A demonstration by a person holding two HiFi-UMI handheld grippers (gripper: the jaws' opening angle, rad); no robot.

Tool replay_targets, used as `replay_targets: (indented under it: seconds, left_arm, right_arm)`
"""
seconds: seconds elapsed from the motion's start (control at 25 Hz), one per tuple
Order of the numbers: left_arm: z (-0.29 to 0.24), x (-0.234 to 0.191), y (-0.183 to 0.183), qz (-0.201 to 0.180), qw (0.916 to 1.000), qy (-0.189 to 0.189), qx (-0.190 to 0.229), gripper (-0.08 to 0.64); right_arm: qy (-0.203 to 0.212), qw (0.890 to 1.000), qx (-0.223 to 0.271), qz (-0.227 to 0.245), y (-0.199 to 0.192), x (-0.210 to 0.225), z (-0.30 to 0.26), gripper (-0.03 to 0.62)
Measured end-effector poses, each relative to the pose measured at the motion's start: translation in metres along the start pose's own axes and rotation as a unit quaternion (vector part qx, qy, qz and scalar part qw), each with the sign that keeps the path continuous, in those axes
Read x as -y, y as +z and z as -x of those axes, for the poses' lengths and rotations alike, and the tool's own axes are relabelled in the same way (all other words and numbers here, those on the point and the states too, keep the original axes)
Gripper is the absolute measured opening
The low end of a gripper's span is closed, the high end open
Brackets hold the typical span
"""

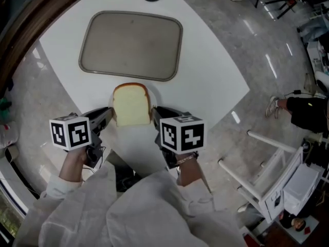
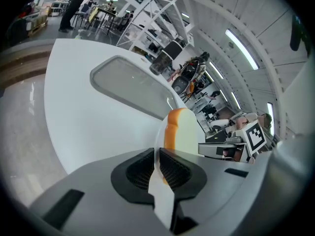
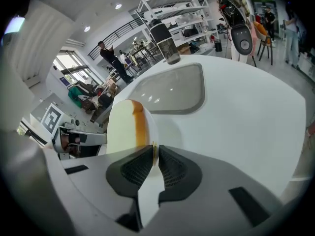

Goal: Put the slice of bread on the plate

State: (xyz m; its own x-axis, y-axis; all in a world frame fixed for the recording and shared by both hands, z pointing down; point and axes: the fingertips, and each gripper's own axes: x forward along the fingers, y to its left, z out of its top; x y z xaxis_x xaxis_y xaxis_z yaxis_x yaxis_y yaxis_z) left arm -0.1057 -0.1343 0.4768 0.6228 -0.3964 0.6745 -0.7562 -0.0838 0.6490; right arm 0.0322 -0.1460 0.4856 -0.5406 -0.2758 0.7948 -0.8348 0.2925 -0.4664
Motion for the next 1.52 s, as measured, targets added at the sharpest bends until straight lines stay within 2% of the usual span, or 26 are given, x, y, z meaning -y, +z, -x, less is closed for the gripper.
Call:
replay_targets:
  seconds: [0.4, 0.6, 1.0, 1.2, 1.4, 1.52]
  left_arm:
    - [-0.009, -0.028, 0.066, -0.022, 0.9996, -0.018, -0.006, 0.040]
    - [-0.021, -0.034, 0.118, -0.042, 0.9986, -0.031, -0.006, 0.040]
    - [-0.028, -0.032, 0.153, -0.045, 0.9975, -0.053, 0.011, 0.040]
    - [-0.024, -0.031, 0.142, -0.052, 0.9973, -0.047, 0.022, 0.040]
    - [-0.042, -0.046, 0.186, -0.047, 0.9975, -0.048, 0.022, 0.040]
    - [-0.053, -0.049, 0.190, -0.041, 0.9975, -0.056, 0.017, 0.040]
  right_arm:
    - [-0.020, 0.999, 0.022, -0.019, 0.062, -0.004, -0.032, 0.046]
    - [-0.027, 0.999, 0.033, -0.032, 0.108, 0.000, -0.044, 0.046]
    - [-0.024, 0.998, 0.046, -0.039, 0.141, 0.004, -0.045, 0.046]
    - [-0.021, 0.997, 0.056, -0.043, 0.130, 0.003, -0.045, 0.046]
    - [-0.010, 0.996, 0.059, -0.068, 0.169, 0.011, -0.066, 0.044]
    - [-0.013, 0.995, 0.060, -0.081, 0.173, 0.020, -0.072, 0.044]
